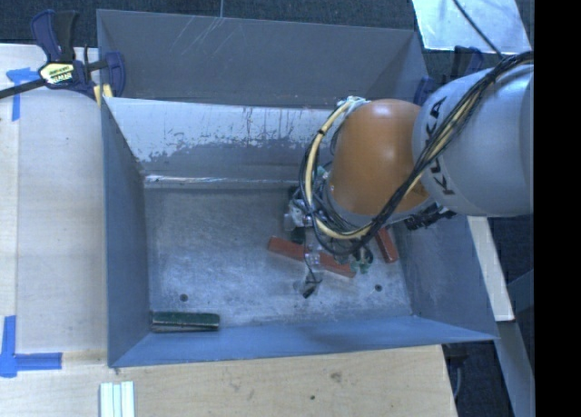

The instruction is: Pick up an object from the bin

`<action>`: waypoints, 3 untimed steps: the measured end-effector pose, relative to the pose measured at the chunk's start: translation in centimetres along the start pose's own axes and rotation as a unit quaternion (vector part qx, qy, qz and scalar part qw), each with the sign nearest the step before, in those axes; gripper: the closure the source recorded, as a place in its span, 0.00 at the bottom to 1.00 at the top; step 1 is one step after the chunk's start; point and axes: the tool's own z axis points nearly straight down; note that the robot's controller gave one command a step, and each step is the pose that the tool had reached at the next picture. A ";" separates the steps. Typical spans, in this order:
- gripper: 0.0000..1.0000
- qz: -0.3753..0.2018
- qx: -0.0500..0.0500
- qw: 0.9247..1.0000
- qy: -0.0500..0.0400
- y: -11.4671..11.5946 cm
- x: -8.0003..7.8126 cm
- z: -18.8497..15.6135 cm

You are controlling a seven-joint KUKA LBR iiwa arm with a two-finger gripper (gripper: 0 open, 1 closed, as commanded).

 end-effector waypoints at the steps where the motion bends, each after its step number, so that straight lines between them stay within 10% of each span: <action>1: 0.00 0.022 0.000 1.000 -0.006 -7.1 -3.7 4.5; 2: 1.00 0.020 -0.001 1.000 -0.008 -6.7 -3.8 4.1; 3: 1.00 0.040 0.000 0.999 -0.008 -10.5 -1.2 -6.7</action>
Offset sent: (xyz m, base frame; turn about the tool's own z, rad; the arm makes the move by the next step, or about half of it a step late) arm 0.0347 -0.0666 -0.0433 0.0375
